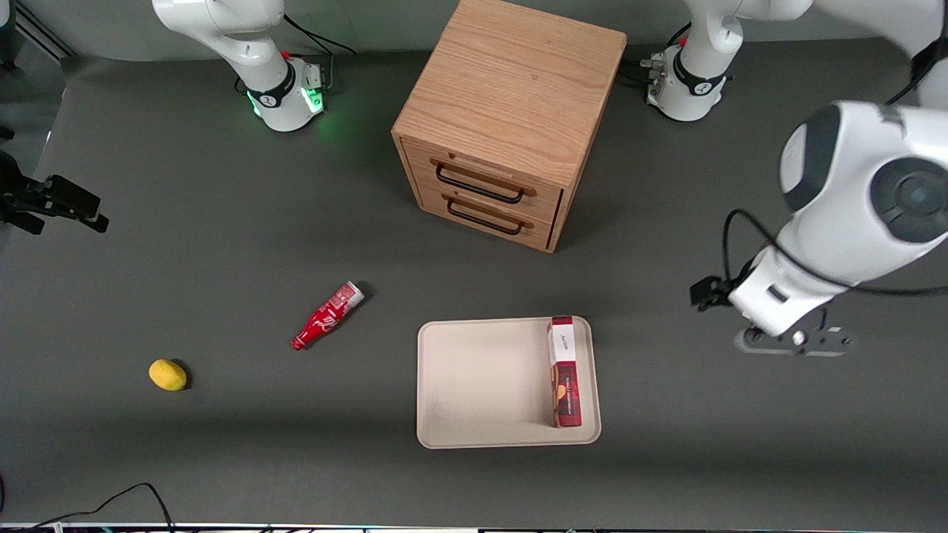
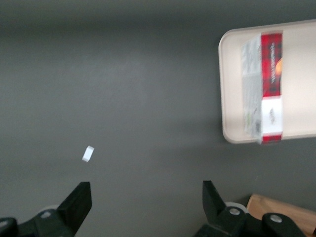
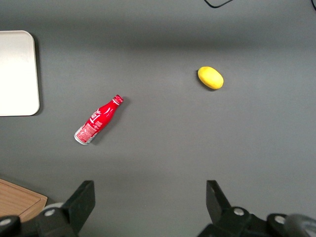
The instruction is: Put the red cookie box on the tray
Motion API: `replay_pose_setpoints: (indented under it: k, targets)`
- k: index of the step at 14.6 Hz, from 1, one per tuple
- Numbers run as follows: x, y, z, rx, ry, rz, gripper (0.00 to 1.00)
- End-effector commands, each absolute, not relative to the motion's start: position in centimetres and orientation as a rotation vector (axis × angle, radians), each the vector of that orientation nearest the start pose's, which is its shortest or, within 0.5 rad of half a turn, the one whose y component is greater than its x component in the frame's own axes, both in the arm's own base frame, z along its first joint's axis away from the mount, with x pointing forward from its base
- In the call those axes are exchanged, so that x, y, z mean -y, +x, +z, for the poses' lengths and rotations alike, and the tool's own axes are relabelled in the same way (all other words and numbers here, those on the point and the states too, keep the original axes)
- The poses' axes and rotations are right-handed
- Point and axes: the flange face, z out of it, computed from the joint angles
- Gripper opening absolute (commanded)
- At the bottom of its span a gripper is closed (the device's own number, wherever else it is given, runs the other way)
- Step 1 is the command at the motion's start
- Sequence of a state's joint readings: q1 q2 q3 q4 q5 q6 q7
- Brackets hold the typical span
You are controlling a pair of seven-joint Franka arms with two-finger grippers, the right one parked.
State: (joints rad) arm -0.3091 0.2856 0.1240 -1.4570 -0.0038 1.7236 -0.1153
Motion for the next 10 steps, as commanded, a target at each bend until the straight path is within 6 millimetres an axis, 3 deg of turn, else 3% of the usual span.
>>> replay_pose_setpoints:
  k: [1,2,7,10]
  targets:
    - [7.2,59.5,53.5,-0.211,-3.100,0.041,1.00]
    - [4.4,59.0,54.4,-0.229,-3.104,0.047,1.00]
    - [-0.6,56.2,58.4,-0.262,-3.079,0.099,1.00]
    - [-3.0,56.5,59.4,-0.320,-3.073,0.093,1.00]
